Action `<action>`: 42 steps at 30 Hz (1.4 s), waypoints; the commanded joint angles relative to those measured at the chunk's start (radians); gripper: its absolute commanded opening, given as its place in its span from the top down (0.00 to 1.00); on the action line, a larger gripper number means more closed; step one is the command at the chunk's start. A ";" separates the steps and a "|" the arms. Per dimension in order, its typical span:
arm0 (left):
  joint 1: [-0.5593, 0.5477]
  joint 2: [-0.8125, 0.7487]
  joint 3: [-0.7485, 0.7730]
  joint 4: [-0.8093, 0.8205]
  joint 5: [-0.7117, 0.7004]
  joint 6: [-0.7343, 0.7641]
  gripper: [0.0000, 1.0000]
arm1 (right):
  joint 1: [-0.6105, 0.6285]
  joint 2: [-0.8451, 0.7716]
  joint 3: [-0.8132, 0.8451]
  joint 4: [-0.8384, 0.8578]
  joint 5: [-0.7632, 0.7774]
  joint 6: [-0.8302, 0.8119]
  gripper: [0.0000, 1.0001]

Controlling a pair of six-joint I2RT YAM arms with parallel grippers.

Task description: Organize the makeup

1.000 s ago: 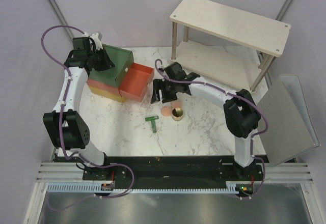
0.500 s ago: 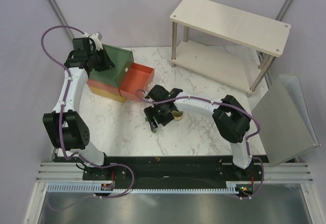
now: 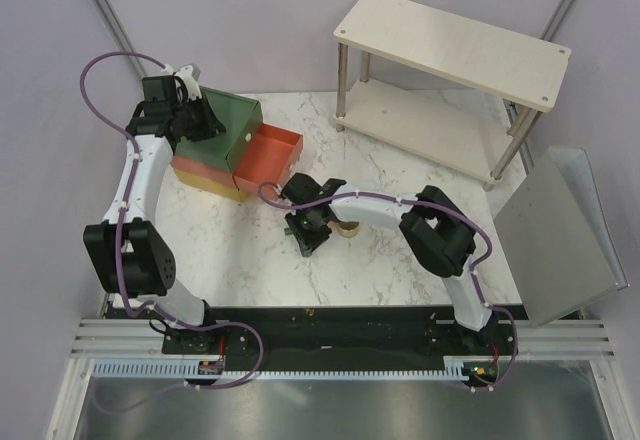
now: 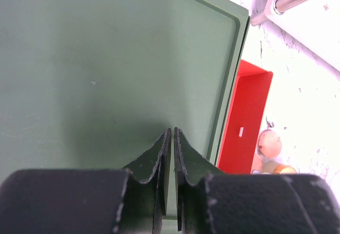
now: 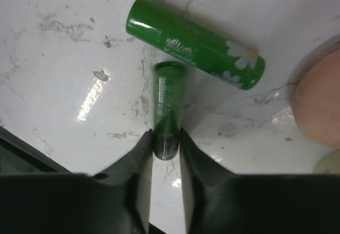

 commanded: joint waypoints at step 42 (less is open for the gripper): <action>-0.003 0.051 -0.126 -0.288 -0.097 0.068 0.84 | -0.133 0.205 0.811 -0.085 0.007 -0.059 0.91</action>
